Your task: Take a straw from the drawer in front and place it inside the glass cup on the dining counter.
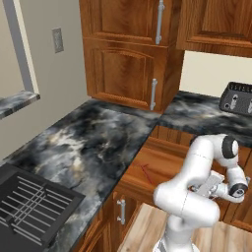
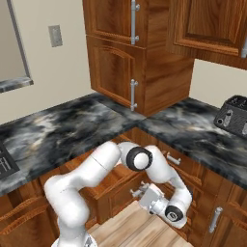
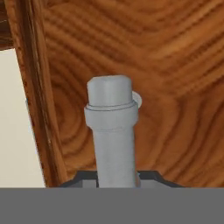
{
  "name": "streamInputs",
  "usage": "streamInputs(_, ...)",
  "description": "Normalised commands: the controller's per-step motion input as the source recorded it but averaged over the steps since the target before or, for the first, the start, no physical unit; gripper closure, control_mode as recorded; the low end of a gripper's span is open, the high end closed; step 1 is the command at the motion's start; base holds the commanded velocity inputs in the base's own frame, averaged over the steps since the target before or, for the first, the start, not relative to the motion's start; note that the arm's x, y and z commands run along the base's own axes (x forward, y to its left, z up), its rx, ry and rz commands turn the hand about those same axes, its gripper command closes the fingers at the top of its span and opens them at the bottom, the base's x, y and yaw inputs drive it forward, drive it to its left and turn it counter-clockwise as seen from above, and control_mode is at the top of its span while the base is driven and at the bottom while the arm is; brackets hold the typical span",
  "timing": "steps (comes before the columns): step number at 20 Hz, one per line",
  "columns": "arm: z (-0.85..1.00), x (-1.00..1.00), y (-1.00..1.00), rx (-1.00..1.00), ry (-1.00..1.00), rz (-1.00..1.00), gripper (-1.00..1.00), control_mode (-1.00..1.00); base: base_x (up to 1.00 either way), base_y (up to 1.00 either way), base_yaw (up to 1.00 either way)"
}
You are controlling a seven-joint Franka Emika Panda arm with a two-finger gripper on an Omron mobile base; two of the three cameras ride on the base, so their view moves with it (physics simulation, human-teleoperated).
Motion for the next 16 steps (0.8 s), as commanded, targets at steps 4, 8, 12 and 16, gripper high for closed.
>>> streamInputs(4,0.00,-0.98,-1.00,0.00,-0.21,0.13,1.00,-1.00,0.00,0.00,0.00)
streamInputs(8,0.00,-0.89,-1.00,0.00,-0.21,0.12,1.00,-1.00,0.00,0.00,0.00)
streamInputs(12,0.01,-0.44,-0.89,0.00,-0.10,0.00,-1.00,-1.00,0.00,0.00,0.00)
streamInputs(16,0.08,-0.64,-0.49,0.00,0.01,-0.08,-1.00,-1.00,0.00,0.00,0.00)
